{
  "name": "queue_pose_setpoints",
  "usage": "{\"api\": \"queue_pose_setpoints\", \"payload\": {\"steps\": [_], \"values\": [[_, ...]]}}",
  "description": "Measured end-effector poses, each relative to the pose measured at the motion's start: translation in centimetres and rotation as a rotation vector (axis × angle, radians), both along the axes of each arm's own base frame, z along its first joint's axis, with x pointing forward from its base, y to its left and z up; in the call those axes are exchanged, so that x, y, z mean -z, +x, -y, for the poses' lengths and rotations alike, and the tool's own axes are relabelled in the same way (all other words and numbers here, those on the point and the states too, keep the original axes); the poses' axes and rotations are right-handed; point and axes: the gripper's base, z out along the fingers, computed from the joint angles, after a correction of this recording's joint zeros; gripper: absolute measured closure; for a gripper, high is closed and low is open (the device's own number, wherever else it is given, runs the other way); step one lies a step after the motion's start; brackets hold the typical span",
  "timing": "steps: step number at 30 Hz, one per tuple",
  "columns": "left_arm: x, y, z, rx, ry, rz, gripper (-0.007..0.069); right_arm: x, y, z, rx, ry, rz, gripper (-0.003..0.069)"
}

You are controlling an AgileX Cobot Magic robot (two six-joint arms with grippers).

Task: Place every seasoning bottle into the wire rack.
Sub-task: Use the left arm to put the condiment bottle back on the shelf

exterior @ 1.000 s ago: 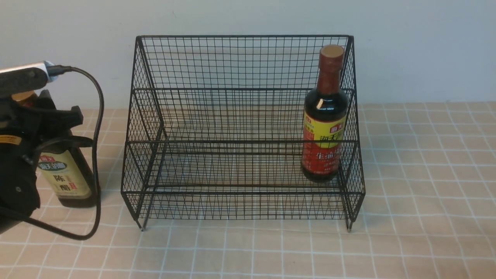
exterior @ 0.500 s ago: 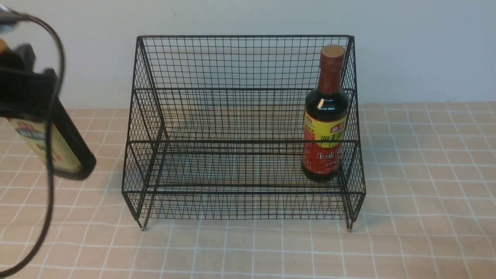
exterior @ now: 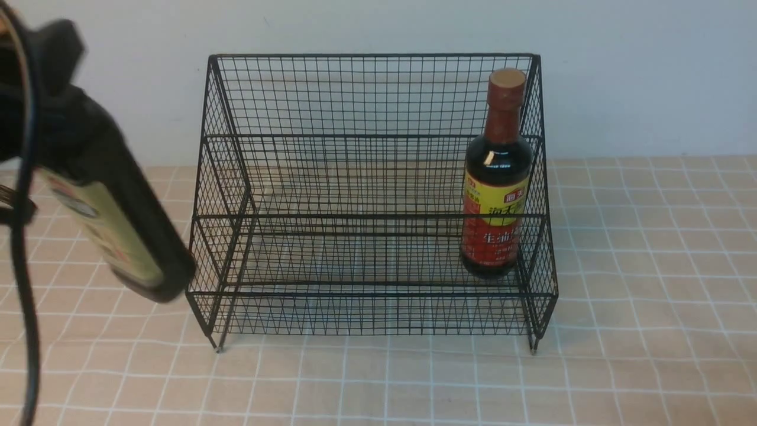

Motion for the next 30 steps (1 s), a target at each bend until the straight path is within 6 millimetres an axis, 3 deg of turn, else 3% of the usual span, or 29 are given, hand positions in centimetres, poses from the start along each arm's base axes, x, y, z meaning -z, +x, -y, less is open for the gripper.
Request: {"api": "queue_pose_setpoints", "payload": {"steps": [6, 9, 17, 30], "values": [[0.3, 0.7, 2.9, 0.087, -0.030, 0.038, 0.0321, 0.0, 0.0, 0.0, 0.000, 0.000, 0.000, 0.0672], [1.1, 2.1, 3.7, 0.057, -0.084, 0.030, 0.0321, 0.0, 0.0, 0.0, 0.000, 0.000, 0.000, 0.0672], [3.9, 5.3, 4.5, -0.033, -0.079, -0.034, 0.0321, 0.0, 0.0, 0.0, 0.000, 0.000, 0.000, 0.0672], [7.2, 7.7, 5.5, -0.059, 0.000, -0.134, 0.0321, 0.0, 0.0, 0.0, 0.001, 0.005, 0.000, 0.0672]]}}
